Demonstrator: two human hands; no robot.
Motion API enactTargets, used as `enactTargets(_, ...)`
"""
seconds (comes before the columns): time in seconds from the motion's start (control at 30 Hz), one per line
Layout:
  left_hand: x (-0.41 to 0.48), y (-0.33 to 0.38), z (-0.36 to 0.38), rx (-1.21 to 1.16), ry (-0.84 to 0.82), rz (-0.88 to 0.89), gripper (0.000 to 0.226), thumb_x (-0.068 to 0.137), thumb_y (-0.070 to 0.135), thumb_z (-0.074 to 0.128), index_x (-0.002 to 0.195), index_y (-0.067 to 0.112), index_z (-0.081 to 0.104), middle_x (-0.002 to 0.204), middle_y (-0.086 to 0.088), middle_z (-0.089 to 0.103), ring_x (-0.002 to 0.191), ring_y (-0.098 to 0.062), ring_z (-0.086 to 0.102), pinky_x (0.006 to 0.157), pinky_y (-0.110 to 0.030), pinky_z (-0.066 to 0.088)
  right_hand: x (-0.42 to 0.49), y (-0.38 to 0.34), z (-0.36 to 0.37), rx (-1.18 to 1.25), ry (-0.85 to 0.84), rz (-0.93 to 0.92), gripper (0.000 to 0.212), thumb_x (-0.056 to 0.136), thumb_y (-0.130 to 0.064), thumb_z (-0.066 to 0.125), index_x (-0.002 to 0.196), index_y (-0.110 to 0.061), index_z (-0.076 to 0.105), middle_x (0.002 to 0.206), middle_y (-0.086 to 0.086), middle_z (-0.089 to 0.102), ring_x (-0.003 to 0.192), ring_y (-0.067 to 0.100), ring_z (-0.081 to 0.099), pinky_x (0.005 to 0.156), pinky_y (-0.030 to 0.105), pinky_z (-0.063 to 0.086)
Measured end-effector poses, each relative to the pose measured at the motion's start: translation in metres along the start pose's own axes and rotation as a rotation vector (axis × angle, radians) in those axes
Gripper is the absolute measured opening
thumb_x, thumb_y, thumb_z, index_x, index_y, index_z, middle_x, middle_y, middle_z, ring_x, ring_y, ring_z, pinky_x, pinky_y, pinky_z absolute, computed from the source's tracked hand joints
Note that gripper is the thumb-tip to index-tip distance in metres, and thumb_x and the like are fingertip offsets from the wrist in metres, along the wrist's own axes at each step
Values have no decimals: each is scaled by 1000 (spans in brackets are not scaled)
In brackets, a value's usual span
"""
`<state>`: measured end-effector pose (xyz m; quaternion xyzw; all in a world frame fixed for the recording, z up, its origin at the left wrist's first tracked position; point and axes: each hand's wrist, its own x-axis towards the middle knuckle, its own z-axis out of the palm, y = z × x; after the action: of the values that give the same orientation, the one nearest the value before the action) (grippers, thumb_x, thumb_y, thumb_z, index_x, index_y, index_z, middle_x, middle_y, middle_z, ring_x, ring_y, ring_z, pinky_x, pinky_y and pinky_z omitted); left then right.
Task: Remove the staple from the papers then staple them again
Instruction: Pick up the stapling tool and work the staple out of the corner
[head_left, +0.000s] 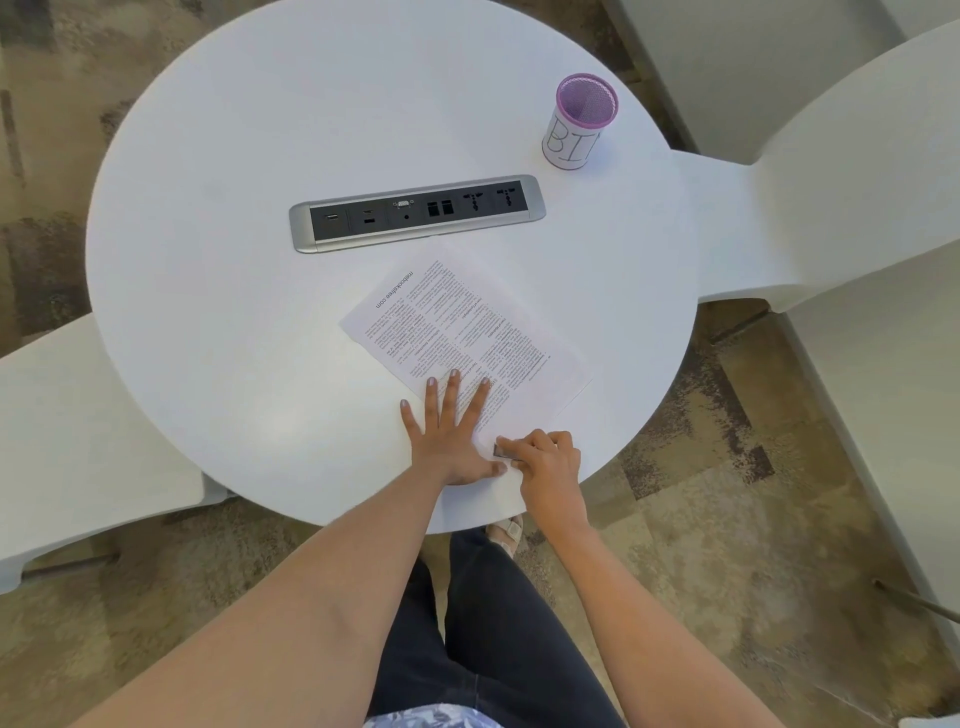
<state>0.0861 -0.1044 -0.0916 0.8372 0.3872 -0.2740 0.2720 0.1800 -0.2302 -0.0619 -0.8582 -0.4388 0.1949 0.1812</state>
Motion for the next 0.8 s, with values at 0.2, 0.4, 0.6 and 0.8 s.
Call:
enactTargets(0.2,-1,0,0,8,7,1,118,69,87,44,130,42,-47,146,-4,-51,136,-35,-42,104,-68,-20,4,1,2,58,-46,-39,38,85,9,60,103,-21,74,78,0,61,81,20,35,68,36,27)
enactTargets(0.4,-2,0,-1,-12,-17,3,121,69,83,51,135,43,-42,140,-1,-54,135,-34,-43,103,-68,-21,-4,4,0,174,69,119,42,86,10,56,107,-21,74,81,-9,52,83,18,35,71,32,25)
enactTargets(0.6,-1,0,-1,-13,-17,3,121,70,82,52,134,43,-43,138,0,-56,135,-34,-44,103,-67,-23,-4,7,-2,123,10,90,42,86,10,57,106,-23,74,85,-3,61,85,20,35,72,35,26)
enactTargets(0.8,0,-1,0,-6,0,5,121,69,84,49,128,44,-49,137,-1,-58,136,-35,-43,104,-68,-21,2,4,-2,68,-22,35,39,86,8,58,105,-23,74,82,-5,59,83,18,33,71,34,26)
